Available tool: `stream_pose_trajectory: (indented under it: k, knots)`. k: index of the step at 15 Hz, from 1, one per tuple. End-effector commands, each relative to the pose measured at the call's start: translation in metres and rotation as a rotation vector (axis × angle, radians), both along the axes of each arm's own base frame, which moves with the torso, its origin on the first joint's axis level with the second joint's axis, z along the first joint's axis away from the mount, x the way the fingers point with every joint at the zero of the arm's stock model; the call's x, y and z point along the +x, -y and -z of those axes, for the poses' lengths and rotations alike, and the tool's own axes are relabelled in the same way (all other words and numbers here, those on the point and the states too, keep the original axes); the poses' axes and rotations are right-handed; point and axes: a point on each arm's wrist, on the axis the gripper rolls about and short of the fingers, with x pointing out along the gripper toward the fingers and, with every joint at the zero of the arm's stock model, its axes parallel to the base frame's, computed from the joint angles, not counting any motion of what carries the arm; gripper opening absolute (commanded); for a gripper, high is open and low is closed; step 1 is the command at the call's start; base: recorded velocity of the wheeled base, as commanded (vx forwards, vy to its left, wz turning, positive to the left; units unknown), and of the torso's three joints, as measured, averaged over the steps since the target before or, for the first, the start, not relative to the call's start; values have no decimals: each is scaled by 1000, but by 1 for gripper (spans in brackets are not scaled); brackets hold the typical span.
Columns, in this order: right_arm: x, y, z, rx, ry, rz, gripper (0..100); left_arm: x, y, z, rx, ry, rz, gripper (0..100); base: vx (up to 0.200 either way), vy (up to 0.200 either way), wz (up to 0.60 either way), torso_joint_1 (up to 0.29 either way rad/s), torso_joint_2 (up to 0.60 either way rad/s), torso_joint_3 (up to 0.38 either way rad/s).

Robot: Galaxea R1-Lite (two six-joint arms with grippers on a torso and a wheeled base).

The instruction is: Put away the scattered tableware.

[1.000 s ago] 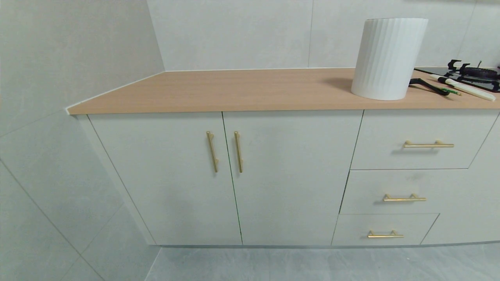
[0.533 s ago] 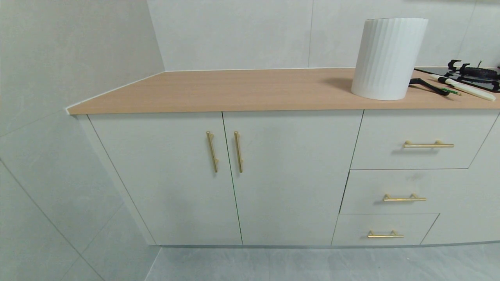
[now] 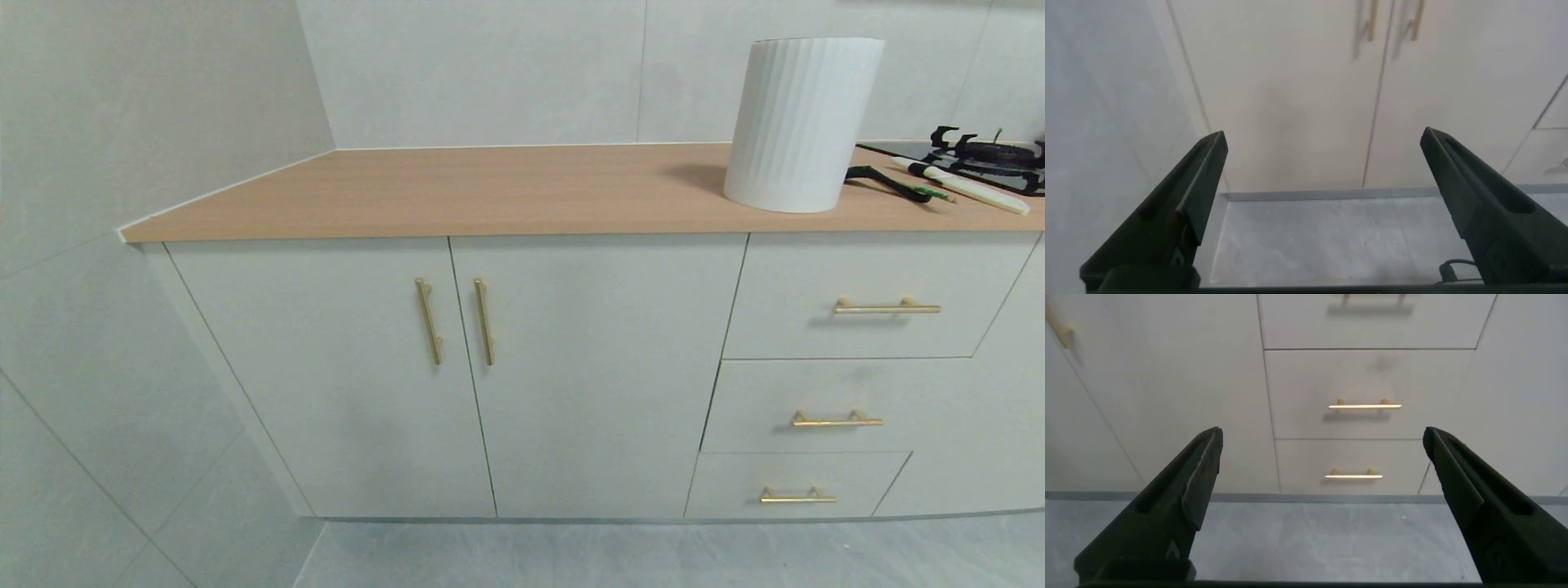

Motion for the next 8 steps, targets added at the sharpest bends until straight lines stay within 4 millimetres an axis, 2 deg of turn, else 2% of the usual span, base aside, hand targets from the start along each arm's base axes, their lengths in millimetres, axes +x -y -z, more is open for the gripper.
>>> stream_pose_trajectory:
  k: [1,8]
  knots:
    - [0,0,0,0,-3,1,100,0,0,0,0,-2,0,100,0,-200,0,-2,-2,2]
    - [0,0,0,0,-3,-1,100,0,0,0,0,-2,0,100,0,-200,0,1,4,4]
